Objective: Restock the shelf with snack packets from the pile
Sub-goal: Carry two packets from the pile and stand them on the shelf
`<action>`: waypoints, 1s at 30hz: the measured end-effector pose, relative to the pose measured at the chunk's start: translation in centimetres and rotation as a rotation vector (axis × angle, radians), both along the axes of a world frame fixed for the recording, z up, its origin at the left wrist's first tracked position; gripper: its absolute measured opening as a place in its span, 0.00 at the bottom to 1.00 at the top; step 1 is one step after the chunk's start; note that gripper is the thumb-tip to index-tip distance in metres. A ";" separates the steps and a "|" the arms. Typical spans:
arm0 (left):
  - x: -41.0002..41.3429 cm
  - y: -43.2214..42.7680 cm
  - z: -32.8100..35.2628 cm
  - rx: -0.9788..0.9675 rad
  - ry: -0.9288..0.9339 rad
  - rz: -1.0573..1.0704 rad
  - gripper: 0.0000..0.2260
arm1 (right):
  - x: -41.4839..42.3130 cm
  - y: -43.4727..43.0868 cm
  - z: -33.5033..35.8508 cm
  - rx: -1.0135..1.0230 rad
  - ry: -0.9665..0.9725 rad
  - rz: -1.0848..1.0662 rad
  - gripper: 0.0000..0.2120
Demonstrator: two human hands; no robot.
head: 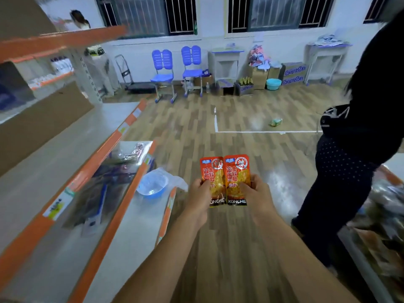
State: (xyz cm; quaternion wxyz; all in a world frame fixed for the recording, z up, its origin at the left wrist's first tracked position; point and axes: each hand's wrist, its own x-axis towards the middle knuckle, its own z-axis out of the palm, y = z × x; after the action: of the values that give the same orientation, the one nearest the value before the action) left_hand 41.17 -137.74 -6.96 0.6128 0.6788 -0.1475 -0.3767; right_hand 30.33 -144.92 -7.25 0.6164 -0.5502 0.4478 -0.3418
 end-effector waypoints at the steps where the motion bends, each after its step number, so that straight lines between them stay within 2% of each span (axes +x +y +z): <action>1: 0.7 -1.9 0.2 -0.013 0.003 0.022 0.08 | 0.8 -2.0 0.1 0.001 0.008 0.011 0.11; 6: 4.2 -9.6 0.9 -0.025 0.005 0.111 0.10 | 5.1 -10.6 0.0 -0.030 0.052 0.076 0.07; 13: 10.8 -17.8 -0.1 -0.030 0.016 0.169 0.06 | 12.0 -19.4 -1.1 -0.030 0.066 0.126 0.09; 21: 23.3 -28.8 -0.7 -0.067 -0.015 0.215 0.02 | 24.4 -30.5 -0.7 -0.026 0.055 0.151 0.09; 27: 31.9 -34.2 0.2 -0.071 -0.035 0.271 0.04 | 33.7 -36.2 0.3 -0.039 0.042 0.204 0.07; 30: 36.1 -35.6 0.3 -0.078 -0.071 0.303 0.09 | 38.5 -38.4 0.0 -0.029 0.022 0.236 0.06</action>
State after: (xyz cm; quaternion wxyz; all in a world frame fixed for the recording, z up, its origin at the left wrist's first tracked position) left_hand 77.23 -173.31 -6.70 0.6828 0.6820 -0.0796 -0.2496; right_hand 68.84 -183.28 -7.23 0.6392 -0.6117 0.3817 -0.2675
